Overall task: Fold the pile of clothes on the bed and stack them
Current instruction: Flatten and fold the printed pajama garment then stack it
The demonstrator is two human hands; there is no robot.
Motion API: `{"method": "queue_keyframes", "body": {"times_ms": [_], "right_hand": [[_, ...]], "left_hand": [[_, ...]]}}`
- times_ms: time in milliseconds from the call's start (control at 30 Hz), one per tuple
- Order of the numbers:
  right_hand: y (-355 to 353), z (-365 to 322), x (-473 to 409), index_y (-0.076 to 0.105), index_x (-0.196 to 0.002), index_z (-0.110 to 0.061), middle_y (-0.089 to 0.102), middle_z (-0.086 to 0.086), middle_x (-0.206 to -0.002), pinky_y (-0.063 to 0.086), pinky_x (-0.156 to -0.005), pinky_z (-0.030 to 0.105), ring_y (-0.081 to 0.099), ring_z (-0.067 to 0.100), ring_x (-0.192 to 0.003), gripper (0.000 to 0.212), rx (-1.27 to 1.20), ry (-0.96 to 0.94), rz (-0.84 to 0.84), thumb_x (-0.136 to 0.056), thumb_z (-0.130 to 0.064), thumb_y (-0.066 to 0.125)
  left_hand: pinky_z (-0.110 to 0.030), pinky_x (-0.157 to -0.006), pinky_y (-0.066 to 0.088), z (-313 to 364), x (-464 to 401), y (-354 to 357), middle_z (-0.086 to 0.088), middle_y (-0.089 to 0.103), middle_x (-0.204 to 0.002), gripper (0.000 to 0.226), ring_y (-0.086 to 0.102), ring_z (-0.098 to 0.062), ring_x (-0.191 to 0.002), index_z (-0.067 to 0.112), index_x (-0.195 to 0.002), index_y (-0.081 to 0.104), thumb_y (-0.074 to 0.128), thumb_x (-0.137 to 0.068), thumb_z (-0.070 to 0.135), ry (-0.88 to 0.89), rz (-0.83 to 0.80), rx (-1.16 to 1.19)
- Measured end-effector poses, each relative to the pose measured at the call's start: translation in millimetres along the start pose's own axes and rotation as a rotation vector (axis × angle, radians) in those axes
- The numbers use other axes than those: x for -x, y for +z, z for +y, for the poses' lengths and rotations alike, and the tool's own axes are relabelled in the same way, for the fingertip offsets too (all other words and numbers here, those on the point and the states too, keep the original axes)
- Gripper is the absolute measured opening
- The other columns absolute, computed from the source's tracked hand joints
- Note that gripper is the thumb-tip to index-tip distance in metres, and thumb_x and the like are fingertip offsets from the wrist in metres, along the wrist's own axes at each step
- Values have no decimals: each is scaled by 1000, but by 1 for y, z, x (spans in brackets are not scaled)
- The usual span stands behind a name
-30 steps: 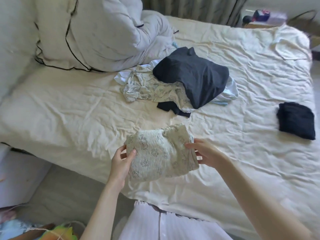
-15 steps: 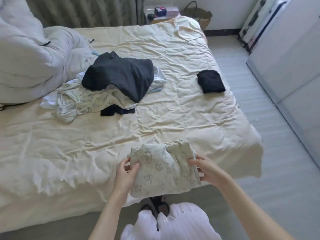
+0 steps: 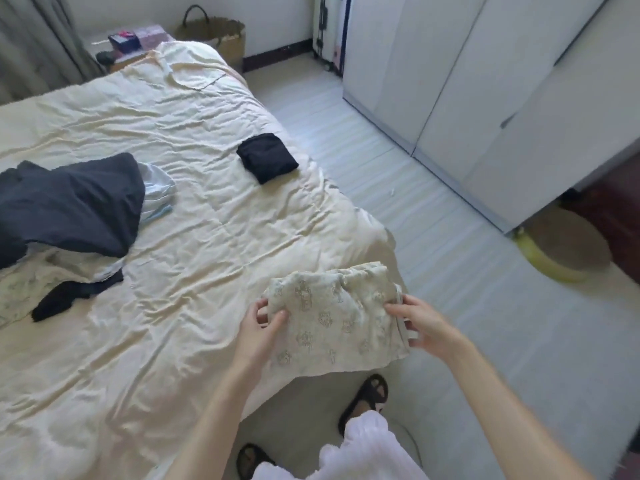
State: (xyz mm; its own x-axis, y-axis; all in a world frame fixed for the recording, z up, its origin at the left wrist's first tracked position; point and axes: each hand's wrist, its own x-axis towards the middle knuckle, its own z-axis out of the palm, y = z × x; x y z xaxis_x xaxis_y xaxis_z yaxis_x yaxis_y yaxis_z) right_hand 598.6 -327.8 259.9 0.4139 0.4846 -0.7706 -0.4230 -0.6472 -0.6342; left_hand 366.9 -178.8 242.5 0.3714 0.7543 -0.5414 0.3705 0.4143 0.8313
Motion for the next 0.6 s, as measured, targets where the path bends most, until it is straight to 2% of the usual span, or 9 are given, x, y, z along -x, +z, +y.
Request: {"method": "queue_keyframes", "body": {"times_ms": [167, 267, 467, 600], "right_hand": [[-101, -36, -25, 63, -112, -23, 70, -1, -104, 51, -74, 38, 64, 19, -96, 24, -27, -43, 35, -88, -19, 64], [-164, -57, -36, 63, -110, -24, 70, -2, -104, 49, -73, 36, 64, 17, -97, 22, -5, -76, 79, -89, -20, 64], [-256, -100, -69, 61, -107, -18, 68, 0, -102, 49, -60, 29, 65, 11, -86, 16, -28, -151, 171, -92, -16, 59], [-295, -131, -110, 62, -103, -19, 68, 3, -101, 50, -61, 29, 65, 12, -84, 12, -3, -174, 166, -92, -15, 59]], "left_hand": [[-34, -64, 52, 41, -33, 111, -12, 63, -105, 33, 64, -23, -91, 18, -123, 52, 60, -91, 19, 0, -15, 34], [-30, -57, 51, 58, -41, 178, -7, 64, -101, 26, 65, -19, -87, 21, -117, 52, 59, -92, 20, -41, -30, 93], [-49, -86, 52, 99, -75, 278, -11, 64, -106, 32, 63, -22, -96, 17, -121, 51, 61, -90, 21, -22, -87, 40], [-45, -82, 53, 123, -110, 324, -9, 63, -101, 32, 63, -21, -91, 20, -120, 50, 61, -90, 21, -9, -46, 35]]}}
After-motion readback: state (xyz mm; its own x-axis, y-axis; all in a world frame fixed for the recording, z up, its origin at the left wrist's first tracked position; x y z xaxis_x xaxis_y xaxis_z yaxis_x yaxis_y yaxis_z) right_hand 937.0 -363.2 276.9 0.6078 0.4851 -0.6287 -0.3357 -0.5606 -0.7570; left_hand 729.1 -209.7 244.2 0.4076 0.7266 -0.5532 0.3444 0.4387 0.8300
